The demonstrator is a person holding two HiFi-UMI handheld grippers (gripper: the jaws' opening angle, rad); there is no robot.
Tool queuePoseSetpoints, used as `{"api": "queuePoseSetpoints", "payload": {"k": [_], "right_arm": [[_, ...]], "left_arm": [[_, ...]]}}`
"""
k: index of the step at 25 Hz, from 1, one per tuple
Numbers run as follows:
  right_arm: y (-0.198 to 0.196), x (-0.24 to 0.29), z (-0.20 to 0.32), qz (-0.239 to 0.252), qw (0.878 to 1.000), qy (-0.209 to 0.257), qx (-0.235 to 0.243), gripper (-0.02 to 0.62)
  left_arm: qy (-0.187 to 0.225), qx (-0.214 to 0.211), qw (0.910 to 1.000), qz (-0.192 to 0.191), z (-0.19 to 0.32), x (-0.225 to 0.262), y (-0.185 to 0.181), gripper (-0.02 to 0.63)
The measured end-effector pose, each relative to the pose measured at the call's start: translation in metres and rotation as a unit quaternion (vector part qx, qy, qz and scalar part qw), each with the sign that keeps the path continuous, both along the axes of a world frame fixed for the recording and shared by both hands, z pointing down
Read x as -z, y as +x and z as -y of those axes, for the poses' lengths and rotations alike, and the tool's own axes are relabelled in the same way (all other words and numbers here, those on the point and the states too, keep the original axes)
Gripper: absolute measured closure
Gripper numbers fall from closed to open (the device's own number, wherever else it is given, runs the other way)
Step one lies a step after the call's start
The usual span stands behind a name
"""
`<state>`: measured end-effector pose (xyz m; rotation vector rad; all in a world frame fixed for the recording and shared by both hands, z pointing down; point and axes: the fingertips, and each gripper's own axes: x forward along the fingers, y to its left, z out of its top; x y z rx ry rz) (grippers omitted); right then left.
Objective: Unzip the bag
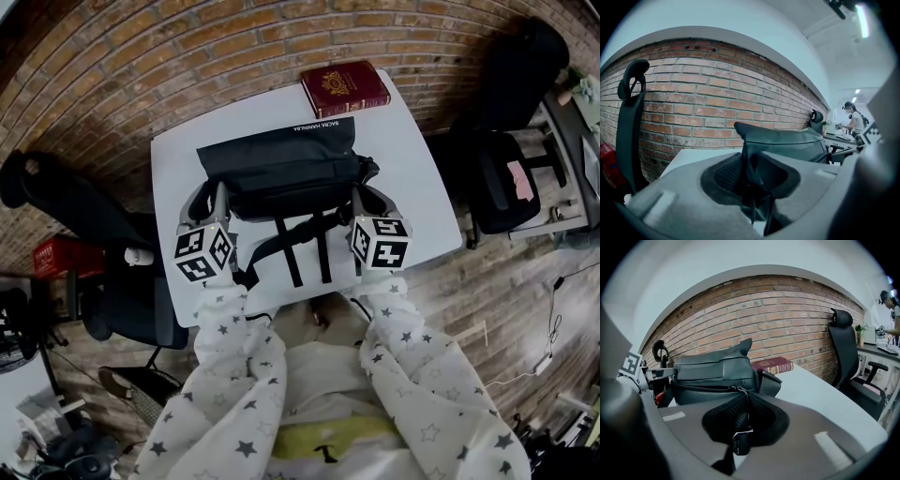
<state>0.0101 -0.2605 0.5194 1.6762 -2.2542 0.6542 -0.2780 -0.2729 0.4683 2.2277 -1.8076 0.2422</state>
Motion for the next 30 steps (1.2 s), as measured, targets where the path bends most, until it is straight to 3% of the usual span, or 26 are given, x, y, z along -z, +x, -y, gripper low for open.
{"api": "queuePoseSetpoints", "payload": {"k": [9, 16, 18, 20, 25, 30], "right_arm": [[0.013, -0.004, 0.002, 0.016, 0.999, -0.007, -0.027, 0.575], [0.01, -0.006, 0.001, 0.007, 1.0, -0.008, 0.011, 0.569], [0.012, -0.004, 0.001, 0.005, 1.0, -0.002, 0.024, 0.54], [0.011, 0.003, 0.0, 0.02, 0.999, 0.009, 0.041, 0.44], [0.006, 0.028, -0.007, 0.015, 0.994, 0.064, 0.09, 0.459], [0.007, 0.061, -0.007, 0.033, 0.987, 0.119, 0.102, 0.575]], "left_arm": [[0.001, 0.005, 1.0, -0.006, 0.0, -0.001, 0.0, 0.504], [-0.001, 0.005, 0.9999, -0.015, -0.001, -0.002, 0.0, 0.503], [-0.003, -0.003, 0.9998, -0.021, -0.002, -0.001, 0.001, 0.502], [0.0, -0.013, 0.9996, -0.025, -0.005, 0.004, 0.003, 0.491], [0.018, -0.03, 0.9993, -0.015, -0.019, 0.018, 0.013, 0.492], [0.021, -0.047, 0.9986, -0.008, -0.031, 0.024, 0.026, 0.598]]}}
